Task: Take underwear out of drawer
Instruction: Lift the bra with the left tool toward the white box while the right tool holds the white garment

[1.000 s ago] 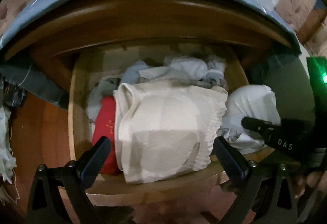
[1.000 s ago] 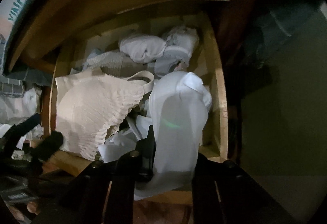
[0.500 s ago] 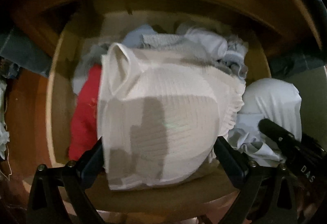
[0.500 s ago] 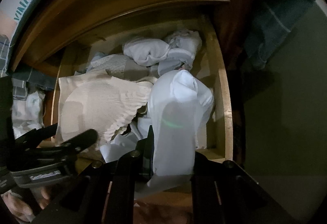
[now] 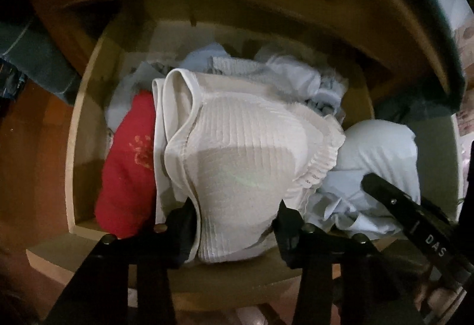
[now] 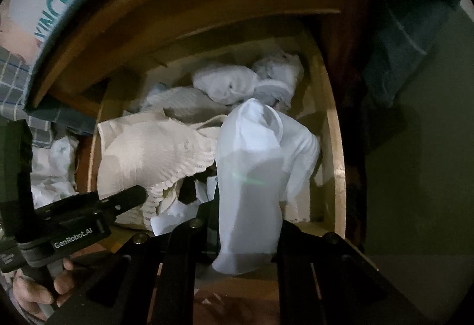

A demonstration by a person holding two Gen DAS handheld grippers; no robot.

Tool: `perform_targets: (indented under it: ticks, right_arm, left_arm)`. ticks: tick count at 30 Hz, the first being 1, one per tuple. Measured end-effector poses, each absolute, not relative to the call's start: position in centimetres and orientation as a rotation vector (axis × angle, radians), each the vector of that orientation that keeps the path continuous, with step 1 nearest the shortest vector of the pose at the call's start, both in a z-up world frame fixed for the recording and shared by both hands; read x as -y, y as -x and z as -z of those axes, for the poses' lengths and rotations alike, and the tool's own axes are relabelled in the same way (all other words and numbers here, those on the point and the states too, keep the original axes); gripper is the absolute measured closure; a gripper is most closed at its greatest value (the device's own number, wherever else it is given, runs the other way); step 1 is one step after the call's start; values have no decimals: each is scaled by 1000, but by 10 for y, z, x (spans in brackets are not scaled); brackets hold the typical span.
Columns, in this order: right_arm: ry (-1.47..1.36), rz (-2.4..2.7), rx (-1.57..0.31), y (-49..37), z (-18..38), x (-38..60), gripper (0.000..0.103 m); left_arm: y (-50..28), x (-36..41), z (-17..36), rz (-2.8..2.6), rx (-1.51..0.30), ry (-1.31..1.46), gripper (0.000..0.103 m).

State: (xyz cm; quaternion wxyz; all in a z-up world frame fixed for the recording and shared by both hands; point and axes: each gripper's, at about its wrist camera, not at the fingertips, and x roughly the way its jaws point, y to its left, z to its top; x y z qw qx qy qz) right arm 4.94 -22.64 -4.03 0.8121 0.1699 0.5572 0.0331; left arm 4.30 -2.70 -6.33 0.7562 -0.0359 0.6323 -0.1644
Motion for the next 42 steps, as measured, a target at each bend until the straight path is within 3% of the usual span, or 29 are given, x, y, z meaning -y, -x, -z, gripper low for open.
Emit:
perform_targets:
  ticks: [18,30,42]
  right_arm:
    - [-597,-111,-956,-40,6,263,94]
    - [-470,-39,-1084,-52,18,250,94]
    - [-338,-32,-1194,-60,32,235,94]
  left_arm:
    - [-41,-11,19,429,-1238,248,59]
    - [-28,-14,-11,458,-1231,217,60]
    - [-7,-38,-89,536,-1153,190,60]
